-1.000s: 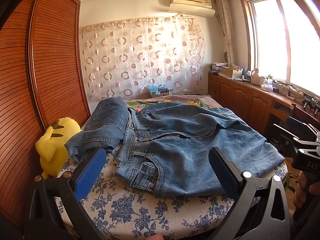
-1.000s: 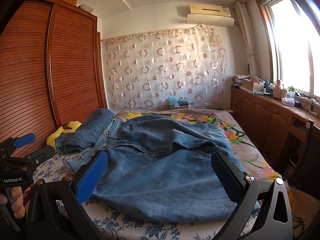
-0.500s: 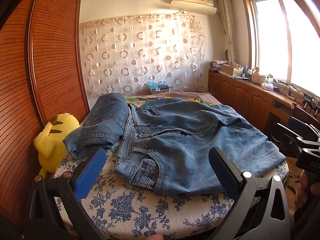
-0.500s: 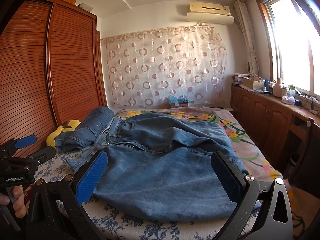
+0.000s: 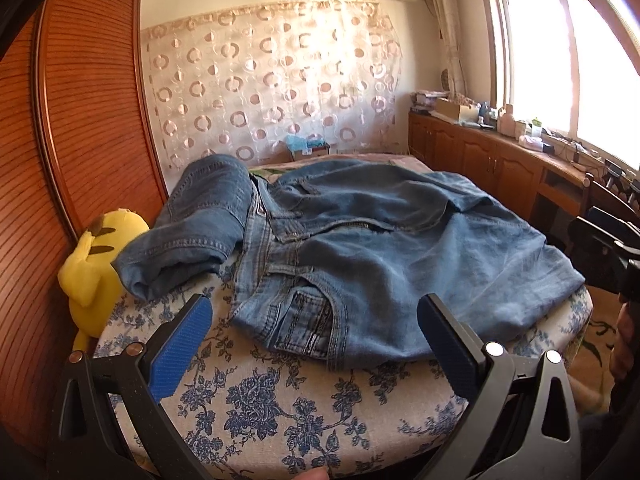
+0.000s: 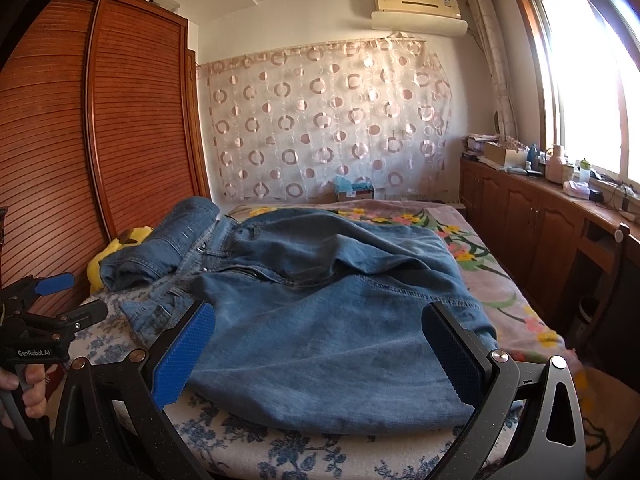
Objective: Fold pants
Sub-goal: 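Lower both tools to the jeans hem and waistband edges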
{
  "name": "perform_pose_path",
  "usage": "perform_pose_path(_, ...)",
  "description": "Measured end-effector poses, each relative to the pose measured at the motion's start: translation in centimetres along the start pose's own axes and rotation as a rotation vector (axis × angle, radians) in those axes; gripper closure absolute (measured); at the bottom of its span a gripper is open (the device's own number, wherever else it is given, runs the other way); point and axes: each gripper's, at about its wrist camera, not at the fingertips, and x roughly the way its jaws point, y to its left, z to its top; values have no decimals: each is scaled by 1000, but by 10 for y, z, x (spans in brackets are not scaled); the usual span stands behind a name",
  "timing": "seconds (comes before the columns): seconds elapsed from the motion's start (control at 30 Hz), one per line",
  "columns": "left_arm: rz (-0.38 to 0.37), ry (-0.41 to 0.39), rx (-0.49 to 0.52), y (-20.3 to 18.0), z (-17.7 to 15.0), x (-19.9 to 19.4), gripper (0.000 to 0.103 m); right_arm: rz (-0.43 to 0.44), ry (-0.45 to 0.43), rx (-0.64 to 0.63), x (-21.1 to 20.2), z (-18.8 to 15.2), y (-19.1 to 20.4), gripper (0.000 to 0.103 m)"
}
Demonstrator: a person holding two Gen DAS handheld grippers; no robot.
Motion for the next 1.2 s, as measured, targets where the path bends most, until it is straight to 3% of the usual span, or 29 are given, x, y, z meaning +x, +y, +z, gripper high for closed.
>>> perform_pose_path(0.4, -5, 99, -31, 33, -22, 39, 1, -11, 109, 4, 11, -15, -23, 0)
perform_pose_path(0.7, 10, 176, -93, 69, -30, 69, 18, -42, 270, -28, 10, -24, -46, 4)
perform_pose_path(1.2, -40, 232, -125, 77, -30, 95, 42, -87, 378, -80, -30, -7, -66, 11)
